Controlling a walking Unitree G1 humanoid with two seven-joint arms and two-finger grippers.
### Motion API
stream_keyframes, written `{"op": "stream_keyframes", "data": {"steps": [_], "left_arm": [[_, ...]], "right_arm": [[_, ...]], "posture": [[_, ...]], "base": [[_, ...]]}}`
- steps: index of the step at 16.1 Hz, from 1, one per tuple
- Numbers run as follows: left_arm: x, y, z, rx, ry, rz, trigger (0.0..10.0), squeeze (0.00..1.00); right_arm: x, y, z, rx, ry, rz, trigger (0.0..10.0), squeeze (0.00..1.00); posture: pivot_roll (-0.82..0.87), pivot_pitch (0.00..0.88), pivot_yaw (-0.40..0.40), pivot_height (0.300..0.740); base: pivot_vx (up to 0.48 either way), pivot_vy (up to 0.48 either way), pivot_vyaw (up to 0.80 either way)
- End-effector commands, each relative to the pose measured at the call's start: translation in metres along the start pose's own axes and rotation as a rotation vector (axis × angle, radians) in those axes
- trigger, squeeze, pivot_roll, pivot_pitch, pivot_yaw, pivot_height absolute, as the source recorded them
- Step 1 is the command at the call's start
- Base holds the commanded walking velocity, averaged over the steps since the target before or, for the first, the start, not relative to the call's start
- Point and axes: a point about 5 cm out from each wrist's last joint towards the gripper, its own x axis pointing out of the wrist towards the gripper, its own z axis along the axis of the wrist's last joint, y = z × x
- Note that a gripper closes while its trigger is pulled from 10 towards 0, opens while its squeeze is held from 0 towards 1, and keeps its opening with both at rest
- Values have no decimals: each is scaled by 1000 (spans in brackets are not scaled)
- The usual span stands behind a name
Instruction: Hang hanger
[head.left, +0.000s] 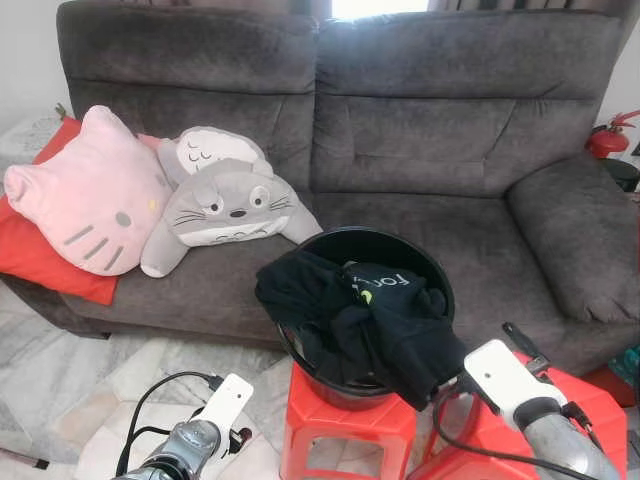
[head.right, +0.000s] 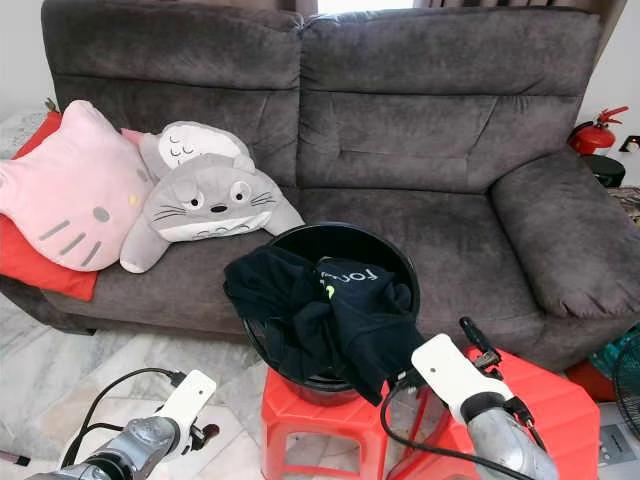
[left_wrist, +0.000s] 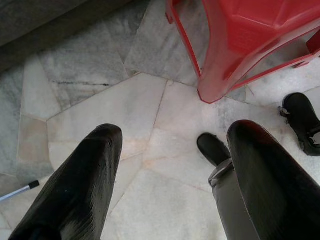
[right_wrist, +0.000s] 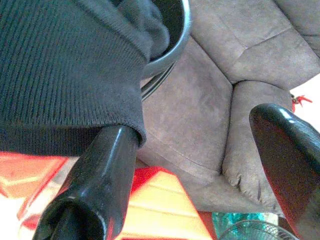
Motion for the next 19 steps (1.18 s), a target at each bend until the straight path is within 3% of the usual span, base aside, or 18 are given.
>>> {"op": "stream_keyframes", "data": {"steps": [1,4,5,7,8,10,13,19], "left_arm": [[0,0,-5,11,23,-3,10000,0],[0,0,-5,12,22,-3,10000,0],[0,0,-5,14,22,-4,10000,0],[0,0,-5,15,22,-4,10000,0],[0,0,-5,15,22,-3,10000,0],[0,-1,-4,15,20,-2,10000,0],[0,-1,-4,15,19,-1,10000,0],[0,-1,-4,21,20,-4,10000,0]], "right_arm": [[4,-3,0,63,-18,-38,10000,0],[7,0,-2,98,-7,-16,10000,0],[9,0,-3,174,21,-6,10000,0],[11,3,-1,224,34,28,10000,0],[13,8,6,369,21,69,10000,0],[14,10,14,427,-27,102,10000,0],[14,7,20,423,-84,102,10000,0],[29,-9,10,436,-20,6,10000,0]], "posture": [[-252,0,9,740],[-247,0,9,740],[-247,0,9,740],[-247,0,9,740],[-247,0,9,740],[-245,0,6,740],[-245,0,6,740],[-244,0,4,740]], "base": [[0,0,0],[0,0,0],[0,0,0],[0,0,0],[0,0,0],[0,0,0],[0,0,0],[0,0,0]]}}
